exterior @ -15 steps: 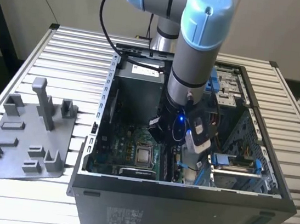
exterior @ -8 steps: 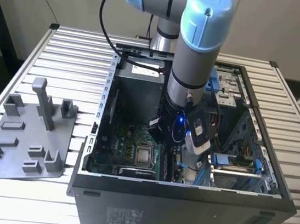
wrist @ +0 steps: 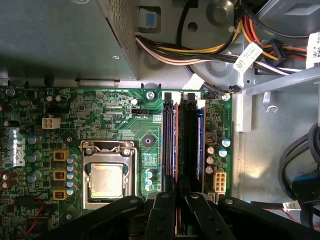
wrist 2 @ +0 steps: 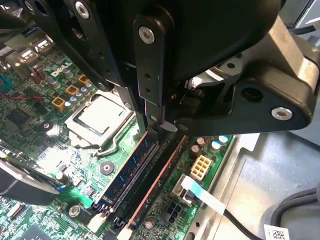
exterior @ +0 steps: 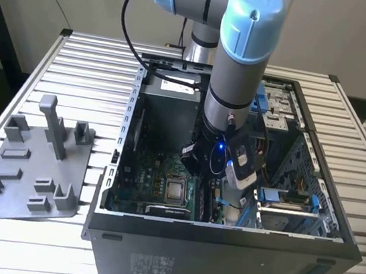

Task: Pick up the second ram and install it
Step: 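Insert the second ram into the second slot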

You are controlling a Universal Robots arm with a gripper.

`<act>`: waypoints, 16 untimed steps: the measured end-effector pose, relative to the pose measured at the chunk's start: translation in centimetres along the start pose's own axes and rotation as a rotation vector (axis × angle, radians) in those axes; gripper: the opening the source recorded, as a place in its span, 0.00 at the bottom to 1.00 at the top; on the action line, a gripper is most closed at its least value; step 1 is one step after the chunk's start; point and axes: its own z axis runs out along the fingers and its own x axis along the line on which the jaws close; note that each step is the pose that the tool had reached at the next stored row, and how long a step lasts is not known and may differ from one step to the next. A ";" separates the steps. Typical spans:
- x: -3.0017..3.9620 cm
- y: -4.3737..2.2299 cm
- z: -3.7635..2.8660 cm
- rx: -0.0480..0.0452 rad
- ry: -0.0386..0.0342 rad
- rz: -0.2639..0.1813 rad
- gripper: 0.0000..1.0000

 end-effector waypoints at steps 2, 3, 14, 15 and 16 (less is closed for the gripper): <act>0.00 0.00 0.00 0.0000 0.0001 0.002 0.14; 0.00 0.00 0.00 0.0001 0.0000 0.005 0.14; 0.00 0.01 -0.24 0.0008 0.0050 0.018 0.14; -0.01 0.01 -0.24 0.0008 0.0055 0.019 0.14; -0.02 0.01 -0.24 0.0009 0.0061 0.019 0.14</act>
